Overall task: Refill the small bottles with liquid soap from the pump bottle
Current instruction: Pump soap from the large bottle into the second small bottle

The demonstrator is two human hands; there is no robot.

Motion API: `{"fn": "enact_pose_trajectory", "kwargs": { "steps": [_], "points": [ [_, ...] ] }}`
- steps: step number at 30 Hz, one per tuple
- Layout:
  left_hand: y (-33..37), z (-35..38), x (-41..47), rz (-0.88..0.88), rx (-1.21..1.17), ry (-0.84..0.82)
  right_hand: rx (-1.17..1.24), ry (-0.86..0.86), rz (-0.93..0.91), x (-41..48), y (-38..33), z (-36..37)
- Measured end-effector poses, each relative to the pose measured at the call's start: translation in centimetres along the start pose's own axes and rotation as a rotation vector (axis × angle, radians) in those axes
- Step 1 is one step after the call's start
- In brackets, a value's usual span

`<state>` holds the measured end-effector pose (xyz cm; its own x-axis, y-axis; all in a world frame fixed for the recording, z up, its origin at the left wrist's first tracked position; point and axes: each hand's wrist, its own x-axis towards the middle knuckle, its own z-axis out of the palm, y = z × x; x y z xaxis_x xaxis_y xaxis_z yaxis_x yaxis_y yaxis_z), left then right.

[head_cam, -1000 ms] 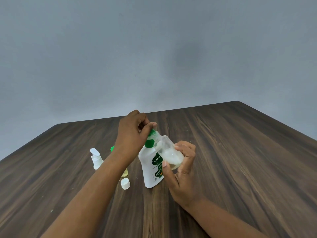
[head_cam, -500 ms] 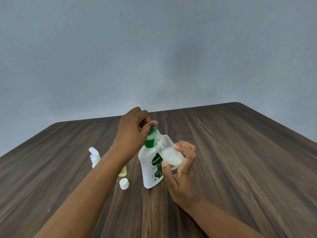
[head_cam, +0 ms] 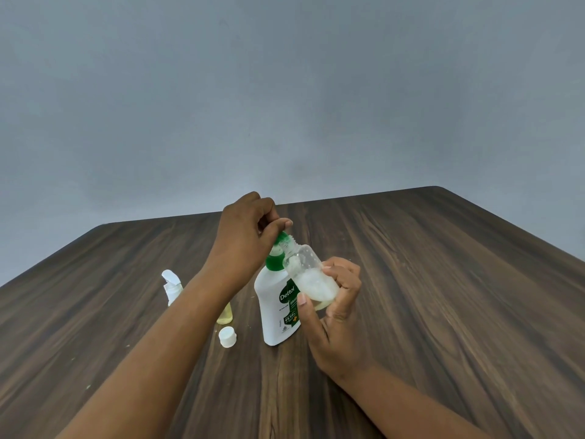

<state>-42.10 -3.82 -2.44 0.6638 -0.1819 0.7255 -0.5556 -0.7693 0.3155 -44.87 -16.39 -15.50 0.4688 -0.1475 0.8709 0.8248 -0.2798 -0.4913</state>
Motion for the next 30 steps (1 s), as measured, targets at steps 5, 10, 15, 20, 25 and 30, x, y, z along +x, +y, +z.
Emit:
{"fn": "enact_pose_trajectory", "kwargs": {
  "steps": [5,10,15,20,25,30],
  "points": [
    [-0.3,0.5,-0.8,-0.066,-0.029,0.028,0.015,0.002,-0.005,0.0,-0.1,0.0],
    [0.2,-0.1,0.0,-0.015,-0.019,-0.007,0.019,0.02,-0.025,0.3,-0.2,0.0],
    [0.2,-0.3,0.5,-0.032,-0.012,-0.054,0.027,0.011,-0.026,0.4,-0.1,-0.1],
    [-0.2,0.2,-0.6,-0.098,-0.061,0.0,0.017,0.002,-0.017,0.3,-0.1,0.0],
    [0.4,0.0,-0.2,-0.058,-0.046,0.01,0.028,0.02,-0.017,0.4,-0.1,-0.1],
    [0.7,-0.3,0.6,-0.011,-0.003,-0.043,0.026,0.035,-0.01,0.4,0.0,-0.1]
  ]
}}
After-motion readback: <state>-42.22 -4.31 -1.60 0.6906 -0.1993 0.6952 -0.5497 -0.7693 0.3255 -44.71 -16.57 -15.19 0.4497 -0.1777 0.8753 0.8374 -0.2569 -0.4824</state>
